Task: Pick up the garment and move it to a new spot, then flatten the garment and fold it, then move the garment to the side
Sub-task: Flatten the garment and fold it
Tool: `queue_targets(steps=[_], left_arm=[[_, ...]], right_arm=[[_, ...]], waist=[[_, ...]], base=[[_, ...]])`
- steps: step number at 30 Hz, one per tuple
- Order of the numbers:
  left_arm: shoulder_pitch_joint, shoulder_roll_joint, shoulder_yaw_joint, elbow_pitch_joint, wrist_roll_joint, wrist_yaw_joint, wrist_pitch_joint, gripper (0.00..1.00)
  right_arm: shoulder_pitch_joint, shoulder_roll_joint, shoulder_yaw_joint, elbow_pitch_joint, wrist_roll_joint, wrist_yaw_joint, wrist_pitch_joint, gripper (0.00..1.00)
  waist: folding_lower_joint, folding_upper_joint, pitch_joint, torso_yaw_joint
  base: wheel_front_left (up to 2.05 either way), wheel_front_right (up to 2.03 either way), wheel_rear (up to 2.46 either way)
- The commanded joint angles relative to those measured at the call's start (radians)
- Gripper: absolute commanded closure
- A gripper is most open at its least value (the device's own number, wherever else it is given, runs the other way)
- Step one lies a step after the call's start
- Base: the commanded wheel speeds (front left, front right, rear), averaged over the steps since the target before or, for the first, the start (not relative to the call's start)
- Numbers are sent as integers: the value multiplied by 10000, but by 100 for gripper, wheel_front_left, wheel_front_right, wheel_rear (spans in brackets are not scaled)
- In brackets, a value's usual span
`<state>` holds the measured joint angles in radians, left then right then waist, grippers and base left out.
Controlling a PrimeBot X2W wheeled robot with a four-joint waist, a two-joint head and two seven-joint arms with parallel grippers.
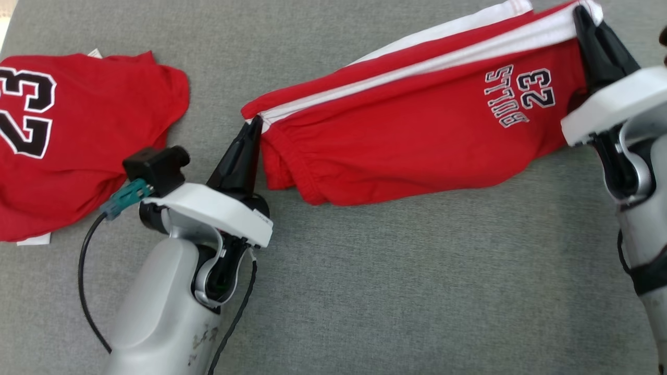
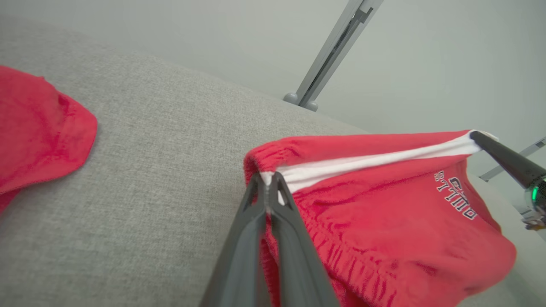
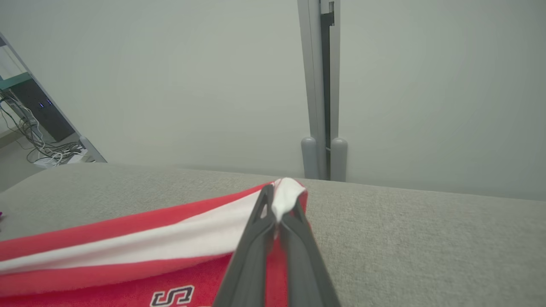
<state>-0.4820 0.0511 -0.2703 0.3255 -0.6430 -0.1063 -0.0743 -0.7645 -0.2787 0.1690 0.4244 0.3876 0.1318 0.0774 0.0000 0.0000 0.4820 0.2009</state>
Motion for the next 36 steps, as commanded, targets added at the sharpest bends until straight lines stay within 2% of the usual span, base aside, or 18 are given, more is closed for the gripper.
queue_targets(steps=[1,2,3,4,5,6,10,13,17,20,24,36], left_arm=[[-460,27,-156,374,-43,-80,-105,100],[-587,30,-231,599,-166,-90,-69,100],[-707,29,-315,791,-211,-121,-98,69],[-707,29,-315,791,-211,-121,-98,69],[-847,30,-358,922,-230,-134,-226,28],[-928,28,-413,1066,-290,-138,-314,0],[-965,24,-566,1434,-196,-146,-883,0],[-735,177,-509,1418,266,211,-1487,0],[-346,377,-283,788,1157,878,-1855,0],[13,490,96,-82,1759,1247,-1912,0],[659,525,410,-908,2442,1429,-1910,0],[2289,882,746,-1322,3394,1754,-1915,0]], right_arm=[[-517,-73,298,554,78,-21,-387,100],[-690,-89,465,905,48,-21,-530,85],[-856,-74,654,1223,53,-21,-697,53],[-856,-74,654,1223,53,-21,-697,53],[-1002,-27,802,1477,143,-21,-887,15],[-1106,5,946,1728,183,-21,-1079,0],[-1052,77,1475,2318,358,-19,-2126,0],[-710,100,1738,2350,370,-19,-2894,0],[-162,3,1756,1826,168,-19,-3336,0],[495,9,1480,1084,-39,-19,-3423,0],[1562,93,872,67,-350,-19,-3432,0],[4883,678,-339,-2247,-1256,-13,-2923,0]], waist=[[0,0,209,228],[0,0,225,244],[0,0,235,255],[0,0,235,255],[0,0,236,255],[0,0,224,246],[0,0,61,120],[0,0,-125,-77],[0,0,-387,-349],[0,0,-620,-551],[0,0,-993,-795],[0,0,-2035,-1516]], base=[[0,0,0],[0,0,0],[0,0,0],[0,0,0],[0,0,0],[0,0,0],[0,0,0],[0,0,0],[0,0,0],[0,0,0],[0,0,0],[0,0,0]])
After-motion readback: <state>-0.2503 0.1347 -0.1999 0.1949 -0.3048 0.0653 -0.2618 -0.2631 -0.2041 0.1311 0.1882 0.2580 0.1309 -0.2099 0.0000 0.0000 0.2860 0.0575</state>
